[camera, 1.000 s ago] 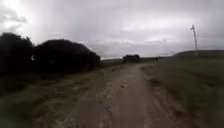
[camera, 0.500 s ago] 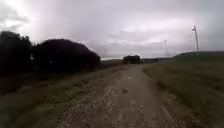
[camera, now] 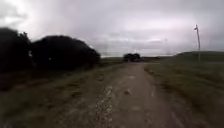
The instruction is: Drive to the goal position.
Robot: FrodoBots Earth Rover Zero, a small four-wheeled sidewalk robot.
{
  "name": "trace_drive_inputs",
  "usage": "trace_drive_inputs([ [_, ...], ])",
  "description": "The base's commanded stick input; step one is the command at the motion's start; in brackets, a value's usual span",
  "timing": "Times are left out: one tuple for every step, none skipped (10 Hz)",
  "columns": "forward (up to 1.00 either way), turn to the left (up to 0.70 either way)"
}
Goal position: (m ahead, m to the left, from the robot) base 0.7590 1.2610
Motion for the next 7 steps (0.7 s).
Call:
trace_drive_inputs([
  [0.5,-0.24],
  [0.5,-0.17],
  [0.5,-0.1],
  [0.5,-0.03],
  [0.5,0.0],
  [0.5,0.0],
  [0.5,0.0],
])
